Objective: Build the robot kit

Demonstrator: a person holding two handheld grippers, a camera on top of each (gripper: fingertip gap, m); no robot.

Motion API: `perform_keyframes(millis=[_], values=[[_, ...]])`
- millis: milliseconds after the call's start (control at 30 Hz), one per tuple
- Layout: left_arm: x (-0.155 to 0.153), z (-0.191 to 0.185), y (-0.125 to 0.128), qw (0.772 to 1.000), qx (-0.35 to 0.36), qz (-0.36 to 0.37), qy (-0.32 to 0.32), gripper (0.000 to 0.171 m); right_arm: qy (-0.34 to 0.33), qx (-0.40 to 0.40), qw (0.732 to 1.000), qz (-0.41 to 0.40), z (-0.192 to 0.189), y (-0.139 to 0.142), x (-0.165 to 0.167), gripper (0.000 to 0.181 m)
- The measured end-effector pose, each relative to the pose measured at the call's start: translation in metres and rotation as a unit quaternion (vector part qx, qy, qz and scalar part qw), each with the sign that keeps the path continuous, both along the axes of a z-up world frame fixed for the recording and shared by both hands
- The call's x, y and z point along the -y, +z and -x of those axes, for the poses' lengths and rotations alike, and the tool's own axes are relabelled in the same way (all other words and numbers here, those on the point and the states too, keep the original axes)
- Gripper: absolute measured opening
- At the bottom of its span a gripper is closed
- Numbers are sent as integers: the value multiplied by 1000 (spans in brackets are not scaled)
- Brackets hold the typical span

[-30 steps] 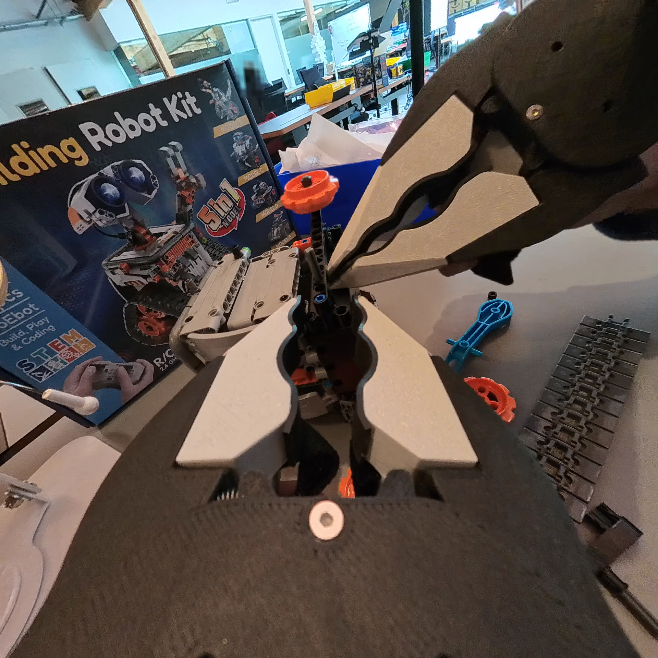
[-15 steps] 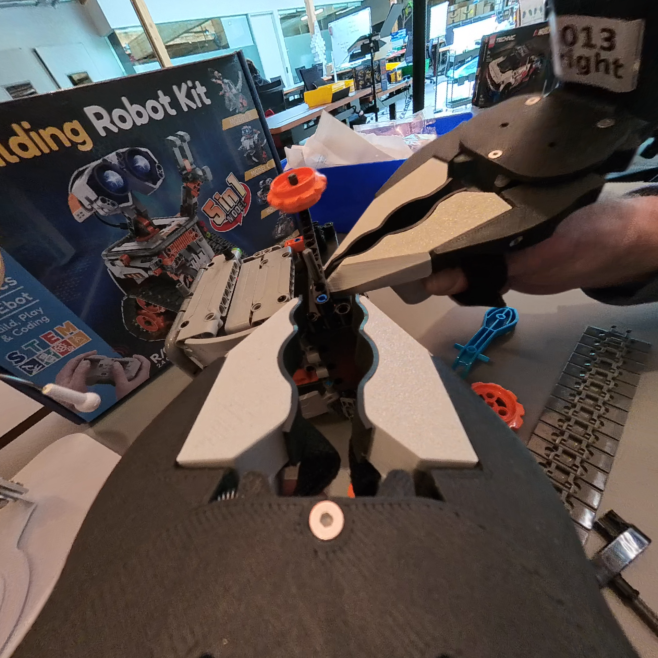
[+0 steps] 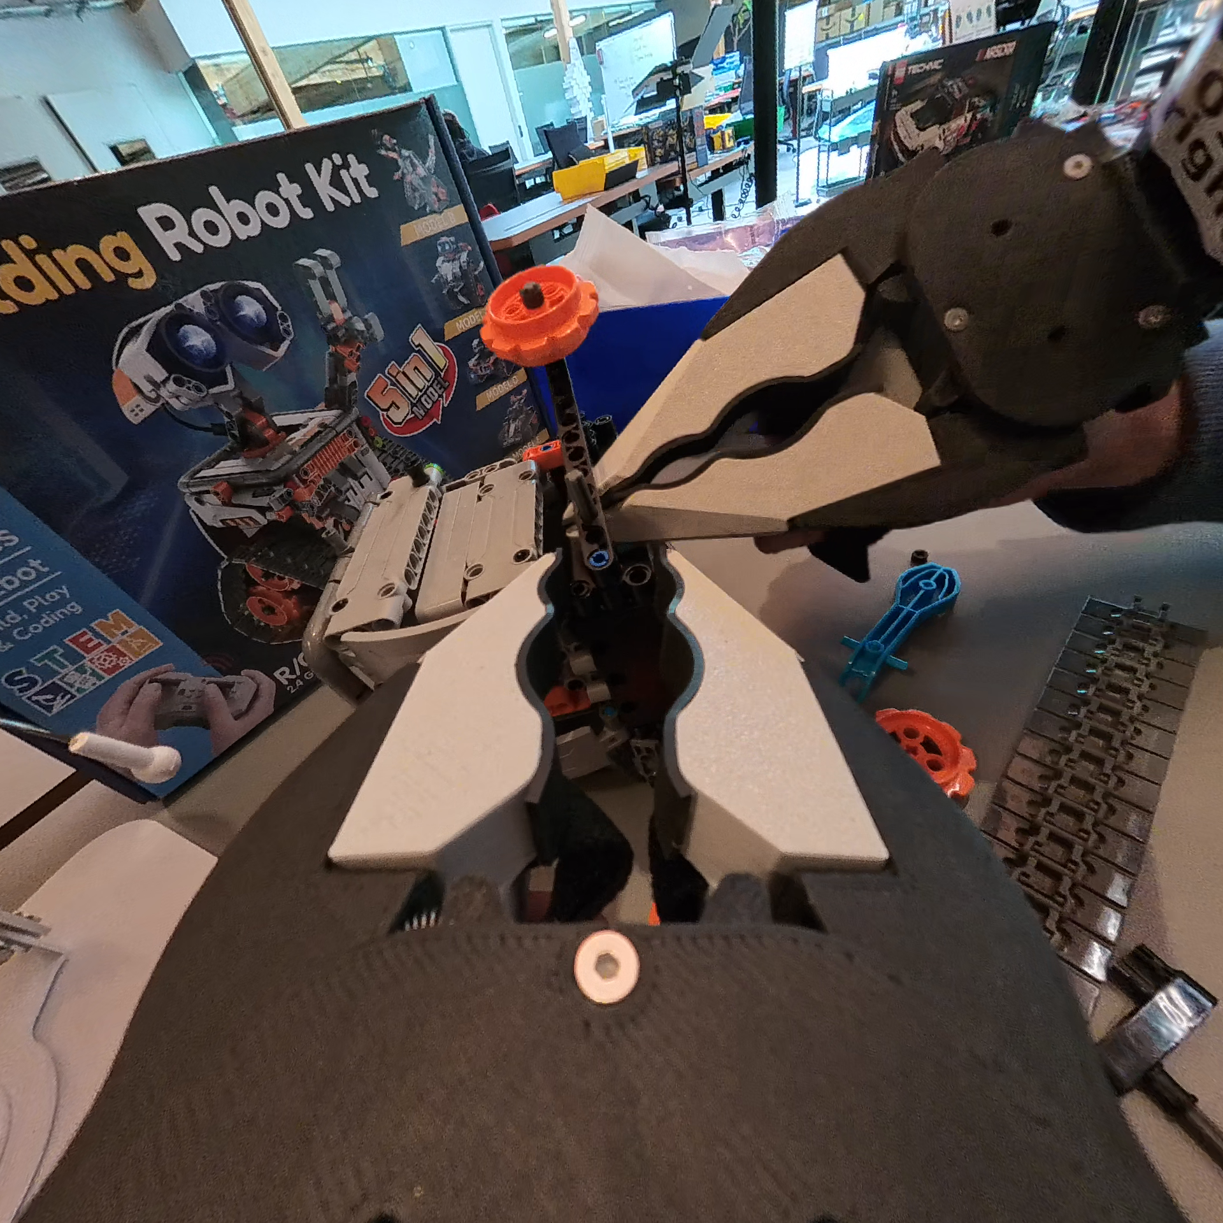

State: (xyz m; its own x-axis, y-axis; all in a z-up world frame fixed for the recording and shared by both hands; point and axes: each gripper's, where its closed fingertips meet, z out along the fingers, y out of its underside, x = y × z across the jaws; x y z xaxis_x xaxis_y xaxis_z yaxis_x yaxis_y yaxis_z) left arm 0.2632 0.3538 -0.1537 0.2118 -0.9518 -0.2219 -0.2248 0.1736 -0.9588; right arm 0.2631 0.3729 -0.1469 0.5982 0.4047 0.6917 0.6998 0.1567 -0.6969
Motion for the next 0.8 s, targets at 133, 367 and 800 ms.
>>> perform_keyframes(millis=[133, 367, 800], values=[[0, -1, 0, 1000, -2, -5, 1, 25, 8, 103, 994, -37, -1, 1, -1, 0], [-4, 0, 0, 1000, -4, -7, 4, 25, -14, 172, 980, -96, -2, 5, -5, 0], [-5, -1, -1, 999, -29, -6, -26, 24, 62, 305, 947, -81, 0, -2, 5, 0]])
